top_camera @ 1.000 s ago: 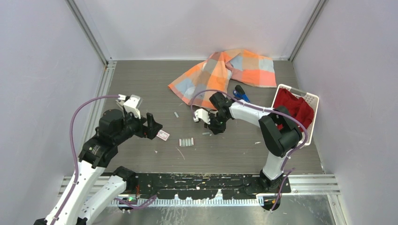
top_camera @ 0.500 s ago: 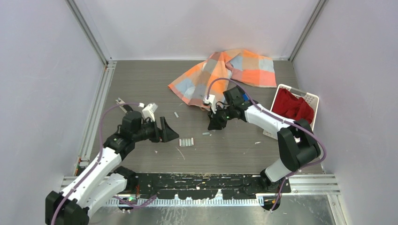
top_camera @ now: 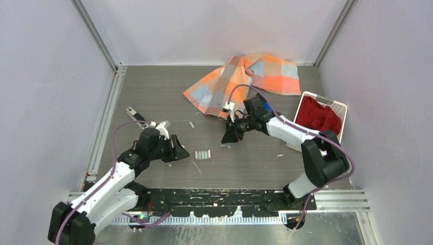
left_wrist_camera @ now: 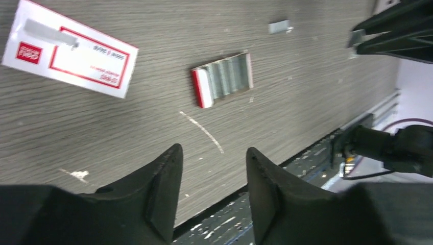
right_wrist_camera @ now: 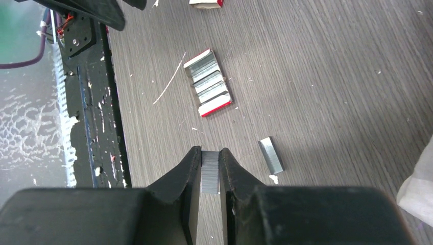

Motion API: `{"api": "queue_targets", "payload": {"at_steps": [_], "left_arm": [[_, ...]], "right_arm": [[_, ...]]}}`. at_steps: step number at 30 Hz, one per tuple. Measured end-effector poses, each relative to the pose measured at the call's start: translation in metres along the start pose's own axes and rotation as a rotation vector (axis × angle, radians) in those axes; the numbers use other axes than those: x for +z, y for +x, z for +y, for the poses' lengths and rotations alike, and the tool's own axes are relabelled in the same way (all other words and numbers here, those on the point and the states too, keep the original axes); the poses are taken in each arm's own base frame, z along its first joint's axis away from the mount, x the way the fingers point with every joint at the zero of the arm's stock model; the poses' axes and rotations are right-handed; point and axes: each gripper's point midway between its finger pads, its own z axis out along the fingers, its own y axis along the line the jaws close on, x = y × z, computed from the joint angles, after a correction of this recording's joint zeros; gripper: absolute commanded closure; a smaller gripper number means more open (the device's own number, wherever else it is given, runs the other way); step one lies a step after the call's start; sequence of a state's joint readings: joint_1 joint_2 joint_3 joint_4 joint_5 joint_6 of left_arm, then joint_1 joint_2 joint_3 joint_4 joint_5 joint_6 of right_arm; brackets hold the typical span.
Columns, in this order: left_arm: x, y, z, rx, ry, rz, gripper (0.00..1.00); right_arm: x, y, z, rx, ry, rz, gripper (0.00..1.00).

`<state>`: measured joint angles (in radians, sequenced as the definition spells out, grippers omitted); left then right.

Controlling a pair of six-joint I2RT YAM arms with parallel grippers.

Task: Unload the staples from the stapler
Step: Pick up the staple from the center of the board, then place the staple in the staple box.

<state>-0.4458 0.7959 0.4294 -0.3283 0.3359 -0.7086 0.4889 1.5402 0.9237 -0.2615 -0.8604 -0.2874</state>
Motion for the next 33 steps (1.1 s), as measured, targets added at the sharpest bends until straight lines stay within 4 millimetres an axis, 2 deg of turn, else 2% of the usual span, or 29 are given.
{"api": "queue_targets", "payload": {"at_steps": [2, 7, 15, 18, 26, 33], "left_arm": [[0.005, 0.006, 0.010, -0.011, -0.045, 0.024, 0.69], [0.020, 0.026, 0.032, -0.015, -0.150, 0.120, 0.85], [0.034, 0.050, 0.050, 0.012, -0.251, 0.223, 0.91], [0.039, 0.049, 0.050, 0.020, -0.264, 0.234, 0.91], [0.062, 0.038, 0.036, 0.063, -0.253, 0.235, 0.91], [0.076, 0.038, 0.022, 0.096, -0.224, 0.235, 0.92]], "right_arm": [[0.000, 0.001, 0.001, 0.006, -0.005, -0.002, 0.88], [0.001, 0.001, 0.001, 0.013, -0.006, -0.003, 0.88], [0.001, 0.000, 0.002, 0.022, -0.009, -0.008, 0.88], [0.001, -0.001, 0.003, 0.023, -0.013, -0.014, 0.88], [0.004, -0.001, 0.005, 0.049, -0.020, -0.026, 0.88], [0.012, -0.001, 0.012, 0.074, -0.043, -0.025, 0.88]]}}
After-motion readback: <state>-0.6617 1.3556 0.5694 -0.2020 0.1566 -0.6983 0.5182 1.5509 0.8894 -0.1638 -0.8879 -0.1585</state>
